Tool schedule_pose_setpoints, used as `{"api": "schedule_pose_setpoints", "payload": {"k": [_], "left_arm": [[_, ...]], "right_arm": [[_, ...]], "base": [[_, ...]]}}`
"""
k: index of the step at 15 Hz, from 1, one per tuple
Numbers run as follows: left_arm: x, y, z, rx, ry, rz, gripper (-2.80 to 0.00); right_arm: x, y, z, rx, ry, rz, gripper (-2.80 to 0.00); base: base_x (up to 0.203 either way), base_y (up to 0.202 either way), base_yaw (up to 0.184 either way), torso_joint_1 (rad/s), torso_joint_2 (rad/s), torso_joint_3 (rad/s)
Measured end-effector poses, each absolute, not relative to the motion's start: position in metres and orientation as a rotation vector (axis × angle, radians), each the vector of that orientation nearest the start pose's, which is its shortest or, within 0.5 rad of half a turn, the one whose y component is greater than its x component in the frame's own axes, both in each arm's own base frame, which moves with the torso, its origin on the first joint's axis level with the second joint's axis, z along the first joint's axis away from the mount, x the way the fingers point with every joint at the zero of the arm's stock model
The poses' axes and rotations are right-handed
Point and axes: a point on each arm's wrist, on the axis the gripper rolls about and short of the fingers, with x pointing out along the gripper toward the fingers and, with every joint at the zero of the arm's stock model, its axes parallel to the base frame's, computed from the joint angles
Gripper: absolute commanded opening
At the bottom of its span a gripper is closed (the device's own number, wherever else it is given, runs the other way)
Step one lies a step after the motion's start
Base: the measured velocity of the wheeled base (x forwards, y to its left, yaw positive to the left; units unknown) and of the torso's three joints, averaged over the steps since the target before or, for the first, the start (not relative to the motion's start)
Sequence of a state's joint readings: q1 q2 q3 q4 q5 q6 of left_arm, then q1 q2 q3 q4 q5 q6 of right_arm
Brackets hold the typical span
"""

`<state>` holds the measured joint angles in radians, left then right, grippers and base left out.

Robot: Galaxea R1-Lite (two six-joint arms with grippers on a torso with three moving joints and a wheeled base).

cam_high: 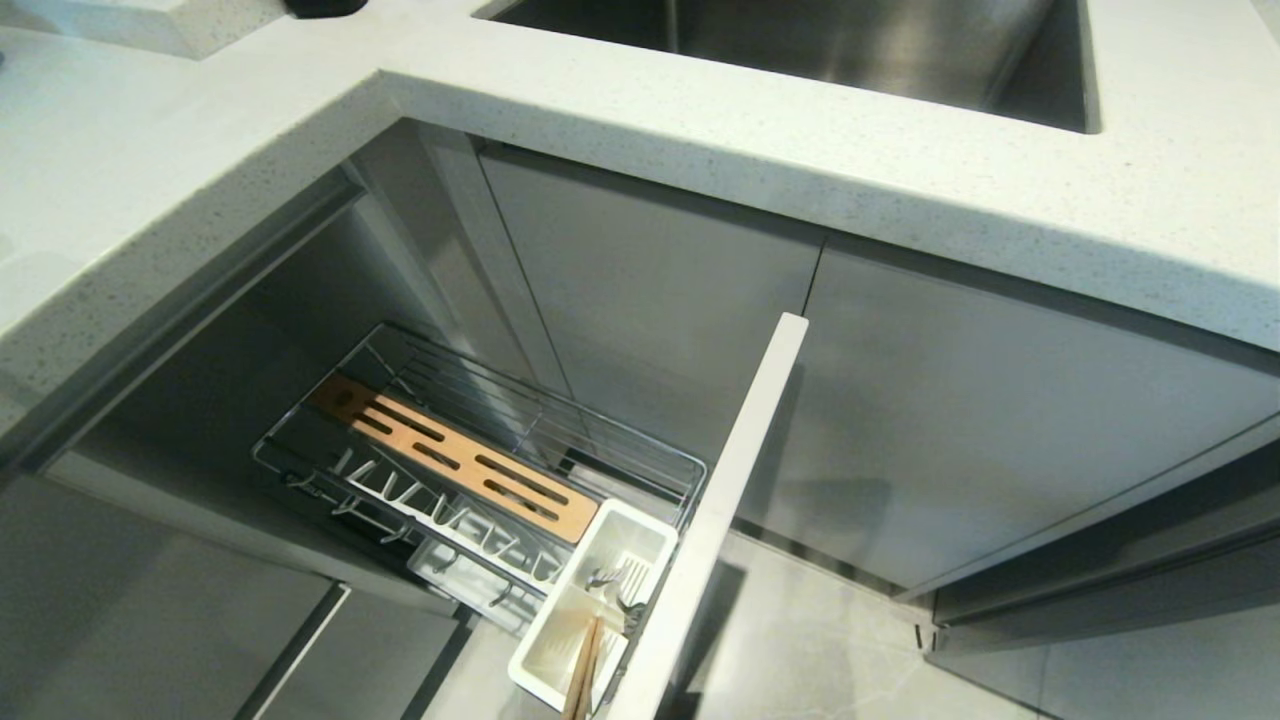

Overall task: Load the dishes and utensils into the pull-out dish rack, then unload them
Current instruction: Close the cupboard

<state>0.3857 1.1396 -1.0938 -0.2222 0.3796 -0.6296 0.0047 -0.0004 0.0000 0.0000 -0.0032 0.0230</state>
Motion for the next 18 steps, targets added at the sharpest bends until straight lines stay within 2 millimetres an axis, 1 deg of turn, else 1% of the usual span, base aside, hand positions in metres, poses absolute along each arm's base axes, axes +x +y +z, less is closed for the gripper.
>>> {"api": "schedule_pose_setpoints", "payload": {"k": [5, 8, 9, 13, 16, 18], "left_arm": [[0.135, 0.067, 0.362, -0.591, -0.442, 0.69, 0.0], [0.131, 0.066, 0.368, -0.582, -0.468, 0.693, 0.0], [0.129, 0.066, 0.371, -0.576, -0.481, 0.692, -2.8], [0.114, 0.059, 0.399, -0.516, -0.565, 0.666, -2.8], [0.096, 0.047, 0.434, -0.509, -0.663, 0.577, -2.8], [0.084, 0.033, 0.459, -0.535, -0.676, 0.479, -2.8]], "right_arm": [[-0.023, 0.0, 0.075, 0.023, 0.0, 0.001, -2.8], [-0.023, 0.0, 0.075, 0.023, 0.0, 0.001, -2.8], [-0.023, 0.0, 0.075, 0.023, 0.0, 0.001, -2.8], [-0.023, 0.0, 0.075, 0.023, 0.0, 0.001, -2.8], [-0.023, 0.0, 0.075, 0.023, 0.0, 0.001, -2.8], [-0.023, 0.0, 0.075, 0.023, 0.0, 0.001, -2.8]], "base": [[0.0, 0.0, 0.0, 0.0, 0.0, 0.0], [0.0, 0.0, 0.0, 0.0, 0.0, 0.0], [0.0, 0.0, 0.0, 0.0, 0.0, 0.0], [0.0, 0.0, 0.0, 0.0, 0.0, 0.0], [0.0, 0.0, 0.0, 0.0, 0.0, 0.0], [0.0, 0.0, 0.0, 0.0, 0.0, 0.0]]}}
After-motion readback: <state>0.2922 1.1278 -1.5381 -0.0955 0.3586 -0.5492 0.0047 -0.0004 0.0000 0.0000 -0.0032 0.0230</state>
